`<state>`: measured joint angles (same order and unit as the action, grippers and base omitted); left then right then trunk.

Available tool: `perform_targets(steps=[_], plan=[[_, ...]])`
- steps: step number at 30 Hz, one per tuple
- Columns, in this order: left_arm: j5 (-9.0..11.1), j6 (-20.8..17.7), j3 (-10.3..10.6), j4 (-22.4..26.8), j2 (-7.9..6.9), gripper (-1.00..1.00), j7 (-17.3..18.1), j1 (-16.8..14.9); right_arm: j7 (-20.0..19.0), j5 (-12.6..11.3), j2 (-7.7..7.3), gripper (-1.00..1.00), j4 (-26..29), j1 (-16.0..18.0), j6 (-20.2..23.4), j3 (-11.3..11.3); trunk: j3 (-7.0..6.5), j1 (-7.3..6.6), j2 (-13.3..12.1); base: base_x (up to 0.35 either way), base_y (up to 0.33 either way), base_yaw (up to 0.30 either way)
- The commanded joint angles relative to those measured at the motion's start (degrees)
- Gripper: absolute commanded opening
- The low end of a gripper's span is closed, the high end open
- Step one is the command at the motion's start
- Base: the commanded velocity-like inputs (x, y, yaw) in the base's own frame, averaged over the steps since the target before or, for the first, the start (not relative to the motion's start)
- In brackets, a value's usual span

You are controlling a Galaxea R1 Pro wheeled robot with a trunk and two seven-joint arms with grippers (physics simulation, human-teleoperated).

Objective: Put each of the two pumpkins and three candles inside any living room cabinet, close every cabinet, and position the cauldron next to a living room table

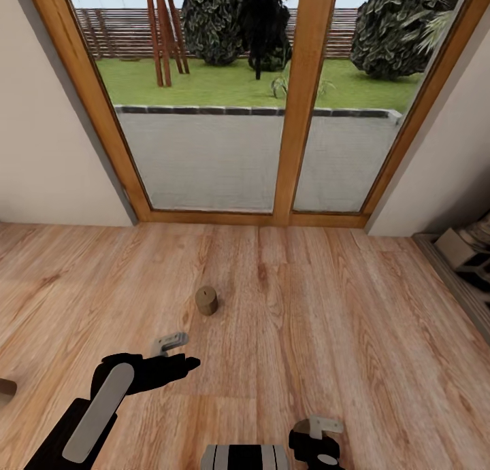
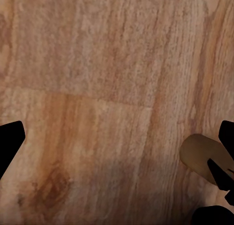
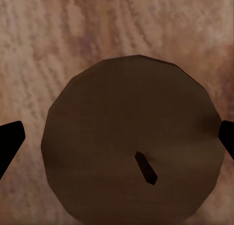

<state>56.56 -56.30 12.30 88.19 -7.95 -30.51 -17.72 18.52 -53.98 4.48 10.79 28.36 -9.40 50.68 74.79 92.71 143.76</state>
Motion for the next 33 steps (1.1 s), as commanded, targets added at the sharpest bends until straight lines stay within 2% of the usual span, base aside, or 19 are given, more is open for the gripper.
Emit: perform_targets(steps=[1, 6, 16, 23, 33], plan=[[0.57, -0.03, 0.09, 0.05, -0.05, 1.0, -0.6, -0.04, 0.21, -0.69, 0.0, 1.0, 0.02, 0.03, -0.25, 0.48, 0.04, -0.01, 0.02, 0.0, 0.0, 0.0], [0.57, -0.03, 0.09, 0.05, -0.05, 1.0, -0.6, -0.04, 0.21, -0.76, 0.0, 1.0, 0.02, 0.03, -0.2, 0.4, 0.48, 0.04, 0.04, 0.0, 0.0, 0.0], [0.57, -0.03, 0.09, 0.05, -0.05, 1.0, -0.6, -0.04, 0.21, -0.78, 0.0, 1.0, -0.05, 0.03, -0.1, 0.39, 0.48, 0.04, 0.04, 0.0, 0.0, 0.0], [0.57, -0.03, 0.09, 0.05, -0.05, 1.0, -0.6, -0.04, 0.21, -0.78, 0.0, 1.0, -3.25, 0.03, -0.17, 0.39, 0.48, 0.04, 0.04, 0.0, 0.0, 0.0], [0.57, -0.03, 0.09, 0.05, -0.05, 1.0, -0.6, -0.04, 0.21, -0.78, 0.0, 1.0, -3.66, 0.03, -0.18, 0.39, 0.48, 0.04, 0.04, 0.0, 0.0, 0.0]])
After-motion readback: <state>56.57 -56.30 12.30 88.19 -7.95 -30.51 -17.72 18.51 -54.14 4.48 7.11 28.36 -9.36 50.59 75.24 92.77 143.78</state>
